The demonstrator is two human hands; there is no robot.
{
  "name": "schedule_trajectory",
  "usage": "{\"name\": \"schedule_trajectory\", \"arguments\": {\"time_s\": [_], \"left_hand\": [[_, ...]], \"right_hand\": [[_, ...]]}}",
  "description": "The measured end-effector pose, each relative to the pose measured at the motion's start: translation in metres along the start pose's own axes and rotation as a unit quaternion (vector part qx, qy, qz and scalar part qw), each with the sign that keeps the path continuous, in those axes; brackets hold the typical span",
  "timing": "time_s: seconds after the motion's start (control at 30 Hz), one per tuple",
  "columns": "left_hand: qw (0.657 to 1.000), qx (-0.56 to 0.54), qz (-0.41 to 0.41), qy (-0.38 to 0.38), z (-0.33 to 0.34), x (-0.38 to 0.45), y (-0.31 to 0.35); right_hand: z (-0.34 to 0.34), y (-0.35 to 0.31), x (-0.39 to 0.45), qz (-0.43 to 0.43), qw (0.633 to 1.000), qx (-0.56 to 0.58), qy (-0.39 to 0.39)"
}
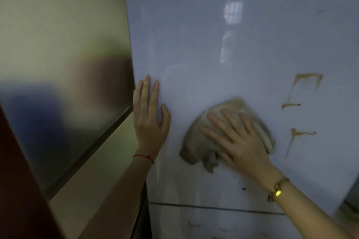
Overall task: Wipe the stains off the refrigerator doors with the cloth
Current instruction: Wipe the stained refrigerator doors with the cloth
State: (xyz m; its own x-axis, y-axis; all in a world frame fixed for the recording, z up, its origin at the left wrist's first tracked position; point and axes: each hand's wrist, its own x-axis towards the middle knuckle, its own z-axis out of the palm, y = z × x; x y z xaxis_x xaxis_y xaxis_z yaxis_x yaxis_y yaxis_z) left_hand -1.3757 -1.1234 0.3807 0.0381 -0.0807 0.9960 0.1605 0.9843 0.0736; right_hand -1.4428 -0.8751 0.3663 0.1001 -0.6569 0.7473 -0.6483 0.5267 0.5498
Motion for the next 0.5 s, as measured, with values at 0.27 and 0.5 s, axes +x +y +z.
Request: {"name": "schedule_trajectory", "arguments": {"time_s": [0.27,0.5], "left_hand": [[1.000,-0.008,0.001,0.003,0.003,-0.001,-0.002],[1.000,0.005,-0.003,-0.001,0.005,-0.002,-0.002]], "right_hand": [[-0.012,0.029,0.123,0.161,0.977,0.012,0.141],[-0.018,0.036,0.085,0.133,0.986,-0.008,0.100]]}}
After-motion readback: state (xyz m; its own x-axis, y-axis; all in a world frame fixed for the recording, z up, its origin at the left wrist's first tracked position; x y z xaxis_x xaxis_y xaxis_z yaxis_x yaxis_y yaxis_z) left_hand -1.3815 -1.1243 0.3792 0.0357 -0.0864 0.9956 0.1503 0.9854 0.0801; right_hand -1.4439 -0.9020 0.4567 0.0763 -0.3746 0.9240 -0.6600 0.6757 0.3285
